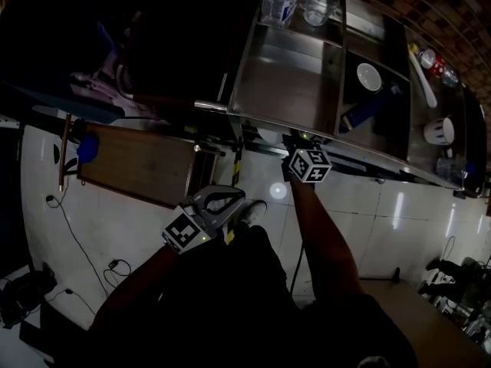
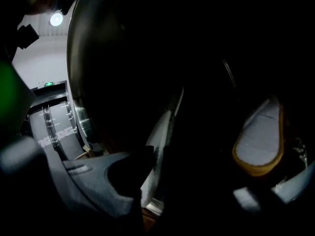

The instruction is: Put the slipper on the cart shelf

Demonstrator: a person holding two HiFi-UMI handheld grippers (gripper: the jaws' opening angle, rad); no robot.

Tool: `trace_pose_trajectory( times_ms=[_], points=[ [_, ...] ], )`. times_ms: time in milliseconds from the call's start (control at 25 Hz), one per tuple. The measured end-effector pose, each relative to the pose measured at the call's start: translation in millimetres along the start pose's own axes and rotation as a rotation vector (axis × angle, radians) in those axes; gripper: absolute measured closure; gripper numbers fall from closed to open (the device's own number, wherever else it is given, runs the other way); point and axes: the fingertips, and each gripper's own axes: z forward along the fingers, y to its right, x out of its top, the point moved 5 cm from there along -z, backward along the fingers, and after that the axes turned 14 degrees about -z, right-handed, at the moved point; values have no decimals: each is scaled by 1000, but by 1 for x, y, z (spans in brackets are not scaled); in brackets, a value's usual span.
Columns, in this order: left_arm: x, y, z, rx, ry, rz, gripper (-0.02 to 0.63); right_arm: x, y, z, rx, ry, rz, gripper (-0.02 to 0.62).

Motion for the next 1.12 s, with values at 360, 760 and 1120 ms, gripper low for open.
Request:
trace_pose_trajectory(
  times_ms=[360, 760, 1120],
  points=[
    [-12, -1, 15, -20, -31, 15, 604, 5, 10, 9, -45, -27, -143, 526],
    [-8, 0, 15, -14, -25, 29, 604, -4, 22, 3, -135, -83, -176, 398],
    [-7, 4, 11, -2, -10, 34, 604, 0, 16, -29, -129, -60, -221, 374]
  ],
)
